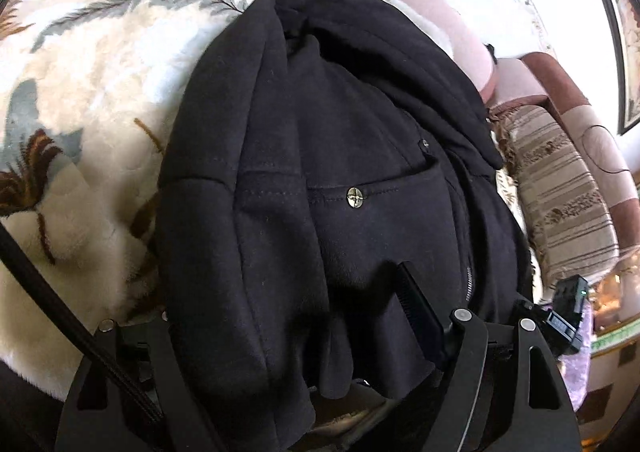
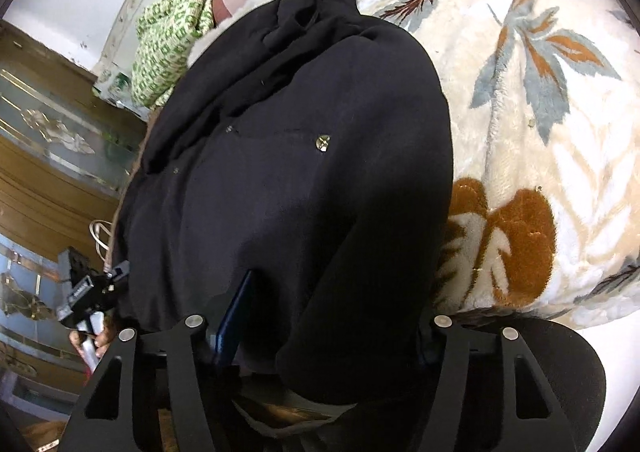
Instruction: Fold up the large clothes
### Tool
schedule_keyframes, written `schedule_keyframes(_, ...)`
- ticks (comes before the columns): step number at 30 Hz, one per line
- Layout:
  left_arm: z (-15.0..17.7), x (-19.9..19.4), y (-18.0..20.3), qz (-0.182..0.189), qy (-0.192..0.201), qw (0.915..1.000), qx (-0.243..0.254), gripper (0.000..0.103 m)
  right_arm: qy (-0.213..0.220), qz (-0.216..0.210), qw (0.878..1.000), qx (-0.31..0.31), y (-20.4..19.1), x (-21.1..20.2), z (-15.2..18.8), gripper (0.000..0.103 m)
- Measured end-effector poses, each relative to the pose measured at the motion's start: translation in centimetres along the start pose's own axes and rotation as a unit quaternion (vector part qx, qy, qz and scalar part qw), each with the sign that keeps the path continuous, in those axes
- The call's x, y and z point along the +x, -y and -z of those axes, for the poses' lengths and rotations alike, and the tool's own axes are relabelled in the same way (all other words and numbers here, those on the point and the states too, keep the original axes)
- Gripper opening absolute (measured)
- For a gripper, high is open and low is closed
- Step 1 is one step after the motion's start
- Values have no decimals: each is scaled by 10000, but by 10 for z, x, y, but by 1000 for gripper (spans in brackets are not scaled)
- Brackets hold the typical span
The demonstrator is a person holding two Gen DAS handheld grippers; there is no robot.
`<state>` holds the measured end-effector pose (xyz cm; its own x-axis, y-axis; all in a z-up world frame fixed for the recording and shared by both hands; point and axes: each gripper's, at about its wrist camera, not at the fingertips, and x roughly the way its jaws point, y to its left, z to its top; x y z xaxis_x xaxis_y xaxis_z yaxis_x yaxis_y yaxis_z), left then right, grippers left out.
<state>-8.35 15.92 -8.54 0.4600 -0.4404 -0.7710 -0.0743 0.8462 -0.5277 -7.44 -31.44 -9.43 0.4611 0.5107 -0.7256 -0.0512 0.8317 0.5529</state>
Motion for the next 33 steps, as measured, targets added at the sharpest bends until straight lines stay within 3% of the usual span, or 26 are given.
schedule_keyframes(1,2,-1,3,-195,38,9998,62,55,1,142,9999,-13,-1,3,-1,58)
schedule_keyframes(3,2,-9,8,-440,127,9987,207,26,42,302,9995,-22,0,0,2,34)
schedule_keyframes(6,-3,-31,13,-470,350,9980,220,17,203,323,9993,-14,-2,-10,-2,22)
schedule_keyframes(13,-33,-82,31,-83,1006,9948,154,16,893,-252,9956,-103,-29,-56,-26,18)
schedule_keyframes(23,-115,-94,98,-391,1682,9827,672,16,1701,-541,9832,-395,-91,-85,-106,16)
schedule_keyframes(28,-196,-91,106,-416,1762,9830,299,16,1932,-539,9794,-229,-113,-91,-171,16)
schedule_keyframes(33,-284,-57,109,-760,1564,9847,-115,16,2004,-419,9787,127,-117,-75,-250,16)
